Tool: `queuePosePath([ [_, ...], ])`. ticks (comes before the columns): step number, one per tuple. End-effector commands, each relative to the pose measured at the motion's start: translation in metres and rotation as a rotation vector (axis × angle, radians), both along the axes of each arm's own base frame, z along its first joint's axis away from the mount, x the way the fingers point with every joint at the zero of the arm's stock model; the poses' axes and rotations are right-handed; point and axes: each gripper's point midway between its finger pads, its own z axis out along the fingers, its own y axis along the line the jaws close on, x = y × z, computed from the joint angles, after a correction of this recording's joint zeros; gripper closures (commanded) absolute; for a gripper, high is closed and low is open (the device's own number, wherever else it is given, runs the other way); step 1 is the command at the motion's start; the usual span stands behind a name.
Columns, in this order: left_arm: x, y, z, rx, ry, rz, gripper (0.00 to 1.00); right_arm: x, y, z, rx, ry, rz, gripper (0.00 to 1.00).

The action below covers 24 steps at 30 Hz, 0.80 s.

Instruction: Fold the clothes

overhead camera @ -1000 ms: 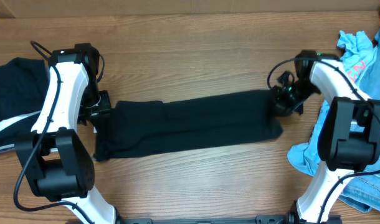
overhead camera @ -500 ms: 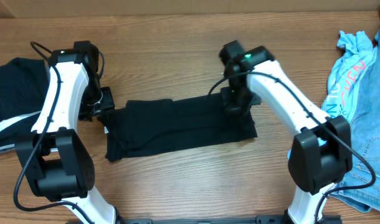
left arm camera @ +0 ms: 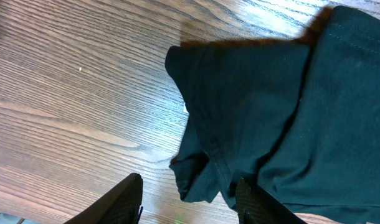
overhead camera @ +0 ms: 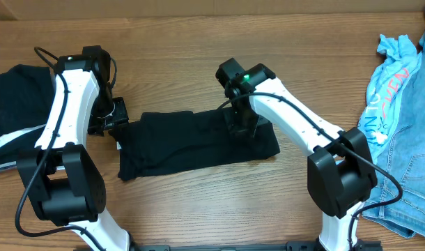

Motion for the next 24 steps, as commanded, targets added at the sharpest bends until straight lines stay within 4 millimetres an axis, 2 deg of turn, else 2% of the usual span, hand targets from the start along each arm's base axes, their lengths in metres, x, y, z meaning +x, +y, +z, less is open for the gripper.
queuePosePath([
  [1, 0.004, -0.004, 0.006, -0.009, -0.025, -0.019, 0.48, -0.006, 0.027, 0.004, 0.102, 0.016, 0.068, 0.42],
  [3, 0.004, -0.004, 0.006, -0.009, -0.026, -0.02, 0.48, -0.012, 0.043, 0.007, 0.194, 0.041, 0.182, 0.34],
  [5, 0.004, -0.004, 0.006, -0.009, -0.025, -0.023, 0.48, -0.009, 0.037, 0.006, 0.168, 0.023, 0.208, 0.33],
  [7, 0.004, -0.004, 0.006, -0.009, -0.025, -0.023, 0.48, 0.005, 0.013, 0.003, 0.068, -0.017, 0.143, 0.34],
  [10, 0.004, -0.006, 0.006, -0.018, -0.024, -0.023, 0.48, 0.023, -0.039, 0.005, -0.121, -0.074, -0.06, 0.37],
  [12, 0.001, -0.006, 0.007, -0.022, -0.012, -0.026, 0.46, 0.035, -0.059, 0.017, -0.128, -0.115, -0.136, 0.36],
  [13, -0.004, -0.007, 0.007, -0.025, 0.006, -0.025, 0.4, 0.041, -0.068, 0.027, -0.113, -0.141, -0.167, 0.36],
  [14, -0.011, -0.01, 0.007, -0.044, 0.035, -0.02, 0.25, 0.045, -0.077, 0.035, -0.103, -0.161, -0.194, 0.33],
  [16, -0.023, -0.013, 0.006, -0.08, 0.078, 0.029, 0.22, 0.049, -0.106, 0.05, -0.099, -0.176, -0.262, 0.3],
  [18, -0.025, -0.011, -0.001, -0.096, 0.079, 0.055, 0.15, 0.047, -0.123, 0.05, -0.114, -0.151, -0.279, 0.3],
  [21, -0.026, -0.017, -0.026, -0.15, 0.065, 0.05, 0.14, 0.044, -0.142, 0.049, -0.13, -0.122, -0.317, 0.3],
  [24, -0.035, -0.027, -0.061, -0.21, 0.058, -0.002, 0.13, 0.042, -0.142, 0.049, -0.12, -0.109, -0.324, 0.3],
])
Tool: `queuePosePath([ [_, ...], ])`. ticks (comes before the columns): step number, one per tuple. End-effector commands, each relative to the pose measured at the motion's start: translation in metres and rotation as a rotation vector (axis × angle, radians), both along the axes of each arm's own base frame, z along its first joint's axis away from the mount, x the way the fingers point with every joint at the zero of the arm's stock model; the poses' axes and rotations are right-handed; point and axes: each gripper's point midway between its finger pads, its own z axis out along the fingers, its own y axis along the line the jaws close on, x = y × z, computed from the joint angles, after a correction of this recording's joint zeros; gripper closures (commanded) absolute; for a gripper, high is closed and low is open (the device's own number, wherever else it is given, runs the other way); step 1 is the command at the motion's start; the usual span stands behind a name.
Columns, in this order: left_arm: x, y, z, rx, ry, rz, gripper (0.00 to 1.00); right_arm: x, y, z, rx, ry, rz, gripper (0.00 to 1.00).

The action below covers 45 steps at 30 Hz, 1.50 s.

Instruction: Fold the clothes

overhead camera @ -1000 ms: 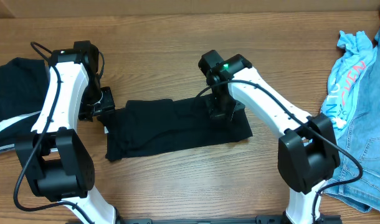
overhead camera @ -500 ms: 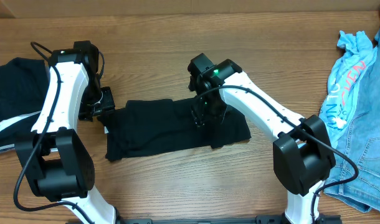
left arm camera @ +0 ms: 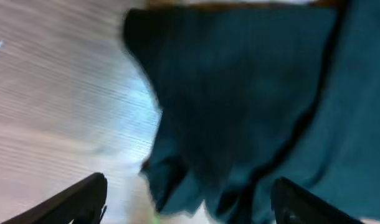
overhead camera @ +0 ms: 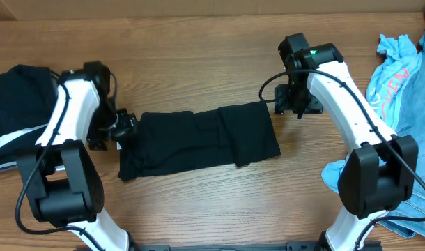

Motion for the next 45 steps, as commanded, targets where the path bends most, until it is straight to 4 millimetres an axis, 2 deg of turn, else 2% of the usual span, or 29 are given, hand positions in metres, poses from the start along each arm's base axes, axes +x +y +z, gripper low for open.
queuePosePath([
  [1, -0.017, -0.016, -0.028, -0.1, 0.01, -0.057, 0.13, 0.002, 0.003, 0.01, 0.025, -0.029, 0.002, 0.3],
  [4, -0.023, -0.016, -0.063, -0.093, -0.032, -0.053, 0.13, 0.001, 0.005, 0.01, 0.037, -0.022, -0.004, 0.3],
  [6, -0.021, -0.016, -0.077, -0.089, -0.074, -0.054, 0.13, -0.001, 0.006, 0.01, 0.04, -0.015, -0.004, 0.3],
  [9, -0.022, -0.02, -0.084, -0.106, -0.086, -0.052, 0.16, -0.003, 0.005, 0.01, 0.038, -0.007, -0.005, 0.3],
  [10, -0.022, -0.02, -0.084, -0.107, -0.084, -0.052, 0.22, -0.003, 0.005, 0.01, 0.038, -0.007, -0.005, 0.31],
  [11, -0.022, -0.021, -0.084, -0.113, -0.086, -0.052, 0.33, -0.003, 0.005, 0.01, 0.038, -0.006, -0.005, 0.31],
  [13, -0.022, -0.021, -0.084, -0.114, -0.085, -0.051, 0.61, -0.004, 0.005, 0.01, 0.037, -0.003, -0.005, 0.31],
  [15, -0.022, -0.021, -0.084, -0.113, -0.085, -0.051, 0.77, -0.005, 0.005, 0.01, 0.035, 0.003, -0.005, 0.31],
  [19, -0.022, -0.019, -0.084, -0.101, -0.082, -0.053, 0.92, -0.007, 0.004, 0.01, 0.035, 0.008, -0.006, 0.31],
  [22, -0.024, -0.005, -0.078, -0.025, -0.056, -0.054, 0.96, -0.007, 0.004, 0.01, 0.035, 0.008, -0.006, 0.31],
  [25, -0.01, 0.018, -0.05, 0.027, -0.084, -0.002, 0.96, -0.006, 0.004, 0.01, 0.036, 0.004, -0.021, 0.31],
  [28, 0.015, 0.057, -0.01, 0.07, -0.198, 0.09, 0.96, -0.004, 0.001, 0.011, 0.038, -0.004, -0.038, 0.31],
  [29, 0.025, 0.08, 0.008, 0.117, -0.252, 0.124, 0.96, -0.003, 0.0, 0.012, 0.039, -0.007, -0.042, 0.31],
  [31, 0.042, 0.111, 0.037, 0.164, -0.335, 0.15, 0.96, -0.003, 0.0, 0.012, 0.039, -0.007, -0.042, 0.3],
  [33, 0.056, 0.129, 0.065, 0.195, -0.402, 0.158, 0.95, -0.005, 0.0, 0.012, 0.037, 0.0, -0.042, 0.3],
  [34, 0.065, 0.143, 0.092, 0.241, -0.445, 0.161, 0.95, -0.006, -0.001, 0.012, 0.035, 0.005, -0.043, 0.3],
  [35, 0.069, 0.147, 0.109, 0.261, -0.469, 0.153, 0.95, -0.006, -0.001, 0.012, 0.035, 0.007, -0.044, 0.3],
  [37, 0.081, 0.137, 0.148, 0.249, -0.529, 0.106, 0.96, -0.005, -0.004, 0.012, 0.035, 0.005, -0.051, 0.3],
  [38, 0.085, 0.127, 0.154, 0.237, -0.538, 0.067, 0.96, -0.004, -0.005, 0.012, 0.036, 0.003, -0.054, 0.31],
  [41, 0.095, 0.074, 0.155, 0.215, -0.515, -0.104, 0.96, -0.004, -0.006, 0.012, 0.036, 0.002, -0.058, 0.3],
  [45, 0.101, 0.015, 0.156, 0.338, -0.477, -0.3, 0.95, -0.004, -0.006, 0.012, 0.036, 0.002, -0.057, 0.3],
])
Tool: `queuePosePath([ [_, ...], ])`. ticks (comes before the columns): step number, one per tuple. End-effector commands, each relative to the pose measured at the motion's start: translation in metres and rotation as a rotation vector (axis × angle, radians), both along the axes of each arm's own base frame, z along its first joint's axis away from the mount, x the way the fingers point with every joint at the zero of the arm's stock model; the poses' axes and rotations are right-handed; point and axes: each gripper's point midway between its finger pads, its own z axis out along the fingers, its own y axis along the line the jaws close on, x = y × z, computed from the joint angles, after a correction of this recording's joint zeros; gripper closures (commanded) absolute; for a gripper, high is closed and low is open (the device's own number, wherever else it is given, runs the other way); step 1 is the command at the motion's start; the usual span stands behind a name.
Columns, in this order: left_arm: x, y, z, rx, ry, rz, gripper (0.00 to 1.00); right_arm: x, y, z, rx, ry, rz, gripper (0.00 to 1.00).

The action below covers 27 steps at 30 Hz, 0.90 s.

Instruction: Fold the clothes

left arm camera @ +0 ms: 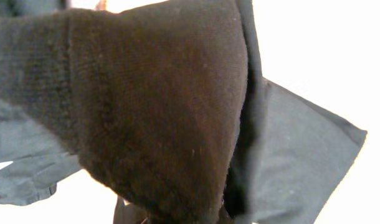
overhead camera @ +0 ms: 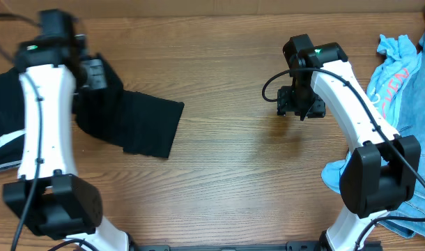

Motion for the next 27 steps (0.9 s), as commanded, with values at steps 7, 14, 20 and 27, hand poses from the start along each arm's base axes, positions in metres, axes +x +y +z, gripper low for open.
queuePosePath([
  [7, 0.001, -0.071, -0.016, 0.289, 0.118, -0.237, 0.94, 0.004, -0.002, 0.013, 0.005, -0.036, -0.002, 0.3],
  [14, -0.009, -0.075, -0.045, 0.253, 0.229, -0.216, 0.95, 0.004, -0.002, 0.013, 0.005, -0.035, 0.017, 0.3],
  [20, -0.008, -0.104, -0.052, 0.218, 0.225, -0.27, 0.95, 0.003, -0.002, 0.013, 0.004, -0.032, 0.017, 0.3],
  [27, -0.008, -0.126, -0.052, 0.221, 0.208, -0.318, 0.93, 0.003, -0.002, 0.013, 0.004, -0.031, 0.021, 0.3],
])
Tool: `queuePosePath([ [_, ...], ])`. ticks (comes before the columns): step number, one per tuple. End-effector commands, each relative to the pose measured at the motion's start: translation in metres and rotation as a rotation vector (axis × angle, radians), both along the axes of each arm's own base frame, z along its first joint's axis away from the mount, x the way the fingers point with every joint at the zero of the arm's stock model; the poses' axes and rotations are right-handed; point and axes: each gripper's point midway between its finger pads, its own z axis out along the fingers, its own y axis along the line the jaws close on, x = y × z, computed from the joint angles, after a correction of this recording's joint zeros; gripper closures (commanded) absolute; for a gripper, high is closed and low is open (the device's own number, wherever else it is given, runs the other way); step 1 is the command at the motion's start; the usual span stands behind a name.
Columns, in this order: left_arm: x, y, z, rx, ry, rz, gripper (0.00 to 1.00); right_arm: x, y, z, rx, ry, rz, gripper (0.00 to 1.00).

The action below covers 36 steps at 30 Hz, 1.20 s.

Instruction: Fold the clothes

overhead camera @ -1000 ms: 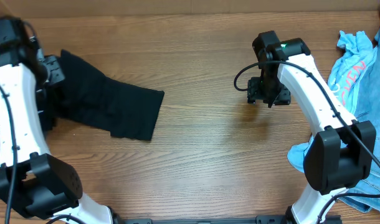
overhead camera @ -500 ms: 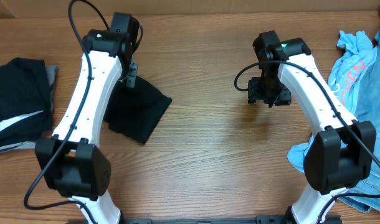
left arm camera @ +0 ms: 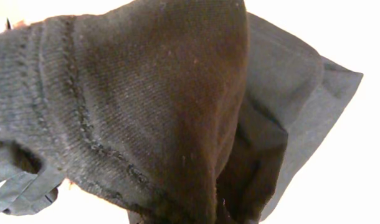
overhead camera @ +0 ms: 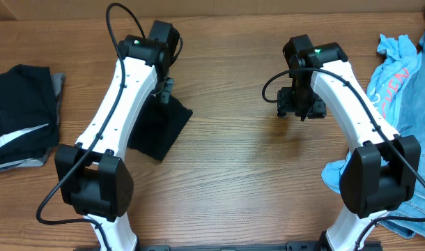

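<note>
A folded black garment [overhead camera: 157, 129] hangs from my left gripper [overhead camera: 165, 90], which is shut on its upper edge; the lower part rests on the table left of centre. The left wrist view is filled by that dark knit cloth [left arm camera: 146, 106], and the fingers are hidden behind it. My right gripper [overhead camera: 296, 106] hovers over bare wood at the right of centre, open and holding nothing.
A stack of black folded clothes [overhead camera: 21, 111] lies at the far left of the wooden table [overhead camera: 233, 181]. A light blue printed shirt [overhead camera: 390, 84] and denim jeans [overhead camera: 407, 160] are heaped at the right edge.
My left gripper has moved right with the black garment, from beside the stack at the far left to left of centre. The right arm has not moved.
The black garment lay spread at the table's centre, with my left gripper at its left end and my right gripper on its right part. Then the right gripper stood clear to the right. Later the left gripper held the garment beside the left stack, now nearer the centre.
</note>
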Motion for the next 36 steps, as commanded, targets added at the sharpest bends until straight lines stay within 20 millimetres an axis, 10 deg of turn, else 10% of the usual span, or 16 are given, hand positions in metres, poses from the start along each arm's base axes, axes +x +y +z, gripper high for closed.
queuePosePath([
  [1, 0.001, -0.006, -0.004, -0.013, 0.0, 0.013, 0.93, 0.006, -0.001, 0.013, 0.007, -0.045, 0.002, 0.3],
  [5, -0.009, -0.012, -0.007, -0.051, 0.047, 0.008, 0.71, 0.005, -0.001, 0.013, 0.006, -0.043, 0.002, 0.3],
  [14, -0.018, -0.015, -0.009, -0.073, 0.088, 0.007, 0.69, 0.006, -0.001, 0.013, 0.006, -0.047, 0.003, 0.29],
  [22, -0.023, -0.086, -0.011, -0.465, 0.147, -0.137, 0.66, 0.009, -0.004, 0.013, -0.013, -0.059, 0.003, 0.27],
  [29, 0.002, -0.031, 0.006, -0.299, -0.026, 0.093, 0.67, 0.01, -0.004, 0.013, -0.012, -0.063, 0.002, 0.25],
  [32, 0.02, -0.016, 0.011, -0.256, -0.133, 0.208, 0.93, 0.01, -0.004, 0.013, -0.012, -0.062, 0.002, 0.25],
  [36, 0.029, 0.002, 0.014, -0.228, -0.233, 0.413, 0.96, 0.01, -0.004, 0.013, -0.012, -0.062, 0.002, 0.25],
])
